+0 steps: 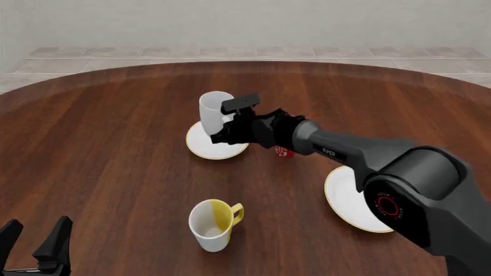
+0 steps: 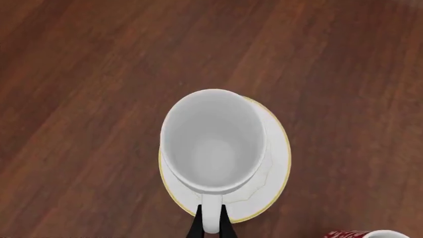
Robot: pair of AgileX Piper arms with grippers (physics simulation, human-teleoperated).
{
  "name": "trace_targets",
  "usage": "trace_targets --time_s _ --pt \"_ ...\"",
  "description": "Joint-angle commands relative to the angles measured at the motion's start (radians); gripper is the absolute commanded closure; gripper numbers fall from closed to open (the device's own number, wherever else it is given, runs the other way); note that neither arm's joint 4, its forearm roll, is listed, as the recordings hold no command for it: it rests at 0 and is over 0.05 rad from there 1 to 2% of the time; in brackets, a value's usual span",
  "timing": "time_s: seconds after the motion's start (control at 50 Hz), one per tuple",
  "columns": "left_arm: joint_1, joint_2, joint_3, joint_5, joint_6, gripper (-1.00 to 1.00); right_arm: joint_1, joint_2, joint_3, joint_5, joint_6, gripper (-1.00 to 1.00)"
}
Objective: Put the white mug on the left plate.
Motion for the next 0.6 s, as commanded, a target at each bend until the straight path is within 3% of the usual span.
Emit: trace_targets --time_s 0.02,0.6 --pt "0.002 -0.002 0.0 0.007 -0.002 -1.0 0.004 0.012 -0.015 0.002 -0.005 1.0" --pt "-0.006 0.029 0.0 -0.017 -0.002 -1.0 -0.021 0.032 -0.027 -0.002 -0.011 1.0"
